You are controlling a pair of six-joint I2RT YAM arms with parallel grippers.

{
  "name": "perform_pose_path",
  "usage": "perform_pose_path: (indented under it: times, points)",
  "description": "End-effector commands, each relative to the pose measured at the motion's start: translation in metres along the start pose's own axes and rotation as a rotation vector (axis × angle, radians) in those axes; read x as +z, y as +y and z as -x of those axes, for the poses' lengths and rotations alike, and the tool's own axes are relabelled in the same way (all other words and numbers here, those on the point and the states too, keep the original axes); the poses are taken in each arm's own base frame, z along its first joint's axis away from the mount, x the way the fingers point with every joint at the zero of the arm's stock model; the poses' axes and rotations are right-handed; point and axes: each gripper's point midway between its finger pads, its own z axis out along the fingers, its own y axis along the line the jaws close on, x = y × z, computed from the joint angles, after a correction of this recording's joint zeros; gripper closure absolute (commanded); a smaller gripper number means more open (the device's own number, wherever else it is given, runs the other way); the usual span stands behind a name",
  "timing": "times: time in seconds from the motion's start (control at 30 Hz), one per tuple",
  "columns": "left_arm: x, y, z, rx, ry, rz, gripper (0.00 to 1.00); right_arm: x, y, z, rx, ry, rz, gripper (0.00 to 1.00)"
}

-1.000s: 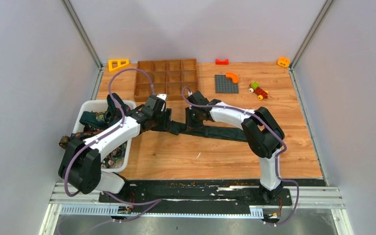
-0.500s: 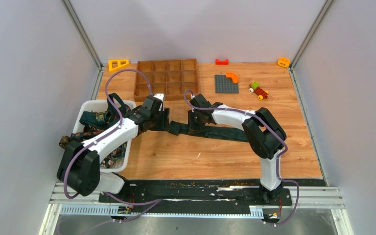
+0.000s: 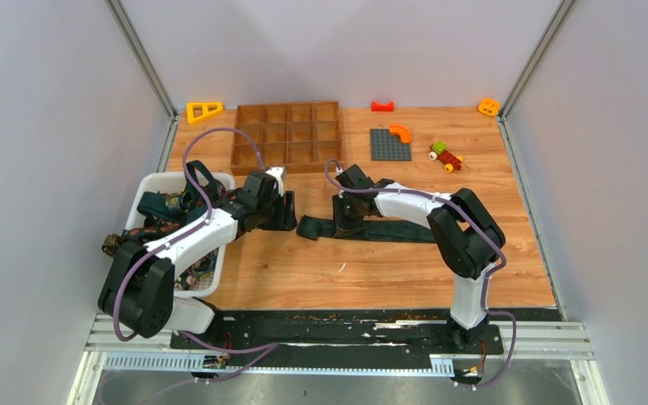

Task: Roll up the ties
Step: Roll the tie at the center of the board.

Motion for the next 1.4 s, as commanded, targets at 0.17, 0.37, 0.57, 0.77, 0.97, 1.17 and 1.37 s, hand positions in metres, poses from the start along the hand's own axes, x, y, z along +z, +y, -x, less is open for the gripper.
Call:
perform_pose_path:
  times: [0.17, 0.37, 0.57, 0.77, 0.97, 1.17, 1.37]
  points:
    - [-0.005, -0.019, -0.010, 0.010, -0.024, -0.149, 0.33, -0.016, -0.028, -0.040, -0.070, 0.099, -0.060, 0.82]
    - [-0.007, -0.036, -0.016, 0.026, -0.027, -0.261, 0.28, -0.031, -0.030, -0.043, -0.090, 0.089, -0.075, 0.81]
    - [-0.007, -0.051, -0.020, 0.057, -0.022, -0.342, 0.24, -0.049, -0.016, -0.028, -0.116, 0.049, -0.050, 0.80]
    - [-0.002, -0.066, -0.024, 0.088, -0.003, -0.403, 0.23, -0.058, -0.005, -0.019, -0.126, 0.018, -0.017, 0.80]
    - [0.010, -0.075, -0.032, 0.126, 0.040, -0.417, 0.23, -0.062, 0.004, -0.009, -0.135, -0.007, 0.007, 0.80]
    - [0.023, -0.074, -0.039, 0.119, 0.076, -0.411, 0.24, -0.062, 0.007, -0.005, -0.140, -0.013, 0.011, 0.80]
    - [0.028, -0.082, -0.035, 0.113, 0.067, -0.444, 0.26, -0.057, 0.006, -0.003, -0.140, -0.013, 0.012, 0.80]
